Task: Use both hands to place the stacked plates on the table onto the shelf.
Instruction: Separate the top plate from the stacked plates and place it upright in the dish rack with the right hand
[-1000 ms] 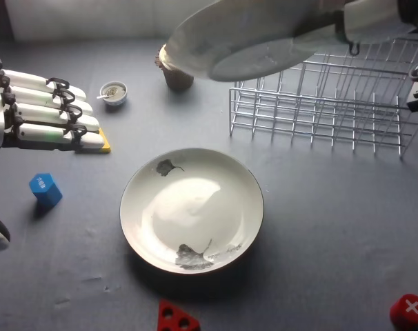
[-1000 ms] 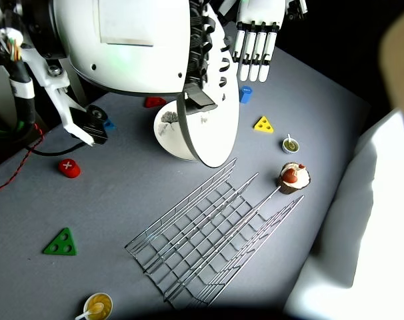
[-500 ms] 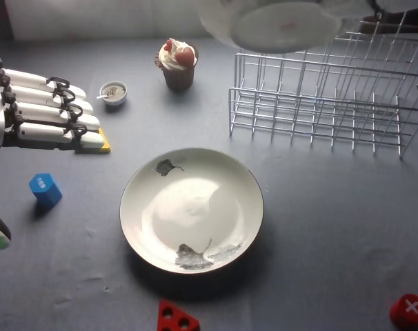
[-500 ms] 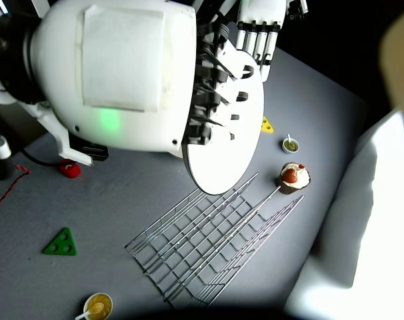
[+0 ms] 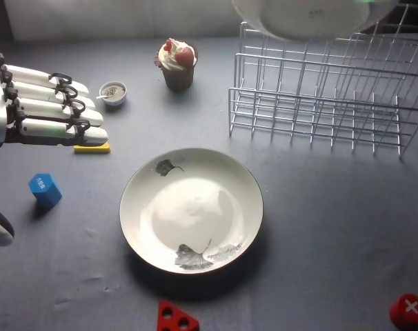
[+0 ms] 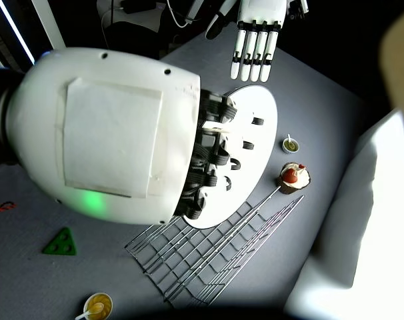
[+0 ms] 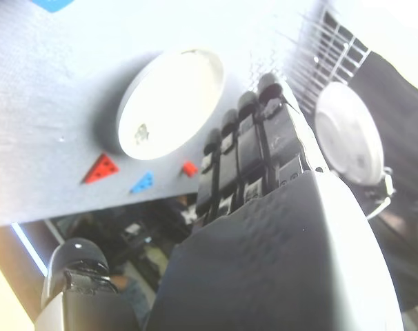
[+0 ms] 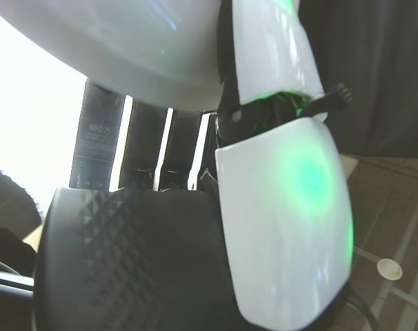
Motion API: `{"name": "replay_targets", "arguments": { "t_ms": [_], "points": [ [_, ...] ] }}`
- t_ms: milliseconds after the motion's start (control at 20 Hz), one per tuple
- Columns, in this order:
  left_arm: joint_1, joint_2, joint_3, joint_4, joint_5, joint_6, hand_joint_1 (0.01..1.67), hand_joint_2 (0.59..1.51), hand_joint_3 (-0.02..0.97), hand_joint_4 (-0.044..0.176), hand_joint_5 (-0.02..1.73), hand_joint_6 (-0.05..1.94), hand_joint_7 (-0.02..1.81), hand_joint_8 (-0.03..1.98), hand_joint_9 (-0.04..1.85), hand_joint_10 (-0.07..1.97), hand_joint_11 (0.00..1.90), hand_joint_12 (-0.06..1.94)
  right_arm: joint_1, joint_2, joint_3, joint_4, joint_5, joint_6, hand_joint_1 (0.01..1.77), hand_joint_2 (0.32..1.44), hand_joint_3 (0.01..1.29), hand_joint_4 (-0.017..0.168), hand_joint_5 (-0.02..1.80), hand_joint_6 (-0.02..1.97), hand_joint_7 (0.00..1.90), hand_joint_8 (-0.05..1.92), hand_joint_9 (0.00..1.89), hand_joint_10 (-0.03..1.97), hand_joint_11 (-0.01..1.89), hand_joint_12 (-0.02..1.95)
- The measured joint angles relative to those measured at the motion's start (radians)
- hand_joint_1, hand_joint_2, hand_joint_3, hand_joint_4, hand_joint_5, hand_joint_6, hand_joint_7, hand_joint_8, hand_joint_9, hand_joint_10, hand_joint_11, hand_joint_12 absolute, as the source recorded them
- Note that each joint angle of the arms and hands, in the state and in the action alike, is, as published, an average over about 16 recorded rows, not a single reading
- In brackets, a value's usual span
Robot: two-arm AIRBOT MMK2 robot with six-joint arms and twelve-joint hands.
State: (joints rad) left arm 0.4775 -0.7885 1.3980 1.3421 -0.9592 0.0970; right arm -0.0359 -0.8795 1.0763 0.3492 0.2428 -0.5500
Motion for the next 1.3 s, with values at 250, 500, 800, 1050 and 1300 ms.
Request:
{"name": "replay_targets", "arguments": {
  "t_ms": [250, 500, 800, 1050, 1300],
  "points": [
    [-0.004, -0.001, 0.001, 0.001, 0.000, -0.001, 0.13, 0.916, 0.001, 0.002, 0.09, 0.01, 0.13, 0.01, 0.14, 0.00, 0.14, 0.02, 0.002, 0.000, 0.036, -0.066, -0.037, 0.098, 1.49, 0.94, 0.01, -0.009, 0.95, 0.88, 1.08, 0.59, 1.13, 0.67, 1.04, 1.27],
    [-0.007, -0.002, 0.001, 0.004, 0.000, -0.001, 0.13, 0.916, 0.001, 0.002, 0.09, 0.01, 0.14, 0.01, 0.15, 0.00, 0.15, 0.02, -0.005, -0.001, 0.071, -0.132, -0.061, 0.200, 1.49, 0.94, 0.01, -0.009, 0.95, 0.88, 1.10, 0.57, 1.14, 0.66, 1.04, 1.26],
    [-0.010, -0.004, 0.002, 0.006, 0.000, -0.001, 0.13, 0.916, 0.001, 0.002, 0.11, 0.01, 0.15, 0.01, 0.15, 0.00, 0.16, 0.02, -0.019, -0.003, 0.119, -0.256, -0.079, 0.351, 1.49, 0.94, 0.01, -0.009, 0.95, 0.88, 1.11, 0.56, 1.14, 0.65, 1.05, 1.26],
    [-0.010, -0.006, 0.002, 0.008, -0.001, -0.001, 0.13, 0.917, 0.001, 0.002, 0.12, 0.01, 0.15, 0.01, 0.15, 0.00, 0.17, 0.01, -0.034, -0.011, 0.154, -0.373, -0.082, 0.479, 1.49, 0.94, 0.01, -0.009, 0.95, 0.88, 1.10, 0.57, 1.15, 0.65, 1.05, 1.26],
    [-0.010, -0.007, 0.002, 0.009, -0.002, -0.001, 0.13, 0.917, 0.000, 0.002, 0.12, 0.01, 0.15, 0.01, 0.15, 0.00, 0.16, 0.01, -0.050, -0.027, 0.187, -0.480, -0.073, 0.583, 1.49, 0.94, 0.01, -0.009, 0.95, 0.88, 1.09, 0.59, 1.15, 0.66, 1.04, 1.26]
  ]
}}
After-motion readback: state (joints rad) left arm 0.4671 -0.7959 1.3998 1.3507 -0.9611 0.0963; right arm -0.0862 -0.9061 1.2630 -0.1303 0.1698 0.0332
